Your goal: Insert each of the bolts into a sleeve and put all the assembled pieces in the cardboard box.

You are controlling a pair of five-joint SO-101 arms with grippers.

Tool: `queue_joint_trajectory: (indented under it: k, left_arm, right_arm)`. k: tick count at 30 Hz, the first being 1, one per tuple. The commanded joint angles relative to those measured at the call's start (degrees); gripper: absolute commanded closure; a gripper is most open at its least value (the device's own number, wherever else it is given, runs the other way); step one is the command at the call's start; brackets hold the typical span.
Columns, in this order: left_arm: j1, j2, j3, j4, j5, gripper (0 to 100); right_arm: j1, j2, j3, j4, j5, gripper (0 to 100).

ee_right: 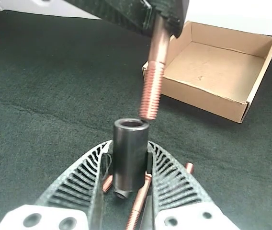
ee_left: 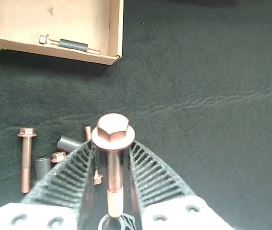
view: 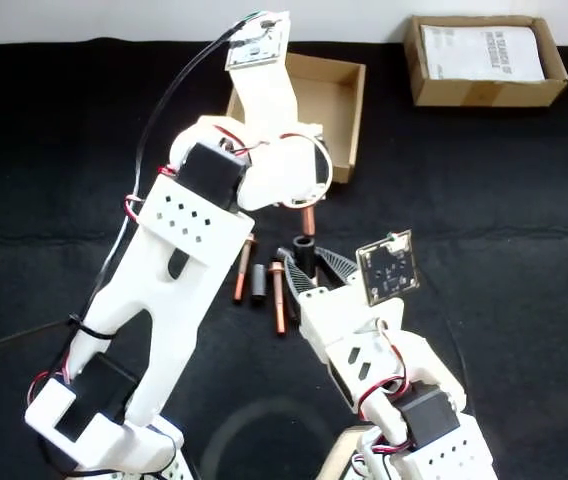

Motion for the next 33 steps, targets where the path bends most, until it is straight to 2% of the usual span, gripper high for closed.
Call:
queue_joint_trajectory:
  k: [1,7,12,24,33]
  left_arm:
    - [0.6,-4.7,-0.1,-1.3,0.1,99]
    - [0.7,-8.6,0.8,-1.1,-2.7,99]
    - [2.2,-11.9,9.7,-2.3,-3.0,99]
    - [3.6,-26.2,38.7,-27.8,-3.1,99]
    - [4.9,-27.8,35.7,-28.6,-2.7,99]
  right_arm:
    - [-0.1,0.0,-0.7,-1.3,-0.4,99.1]
    - [0.0,0.0,-0.7,-1.3,-0.4,99.1]
    - [0.0,0.0,-0.7,-1.3,-0.4,99.1]
    - [0.0,0.0,-0.5,-1.6,-0.4,99.1]
    - [-0.1,0.0,-0.1,-1.6,-0.4,99.1]
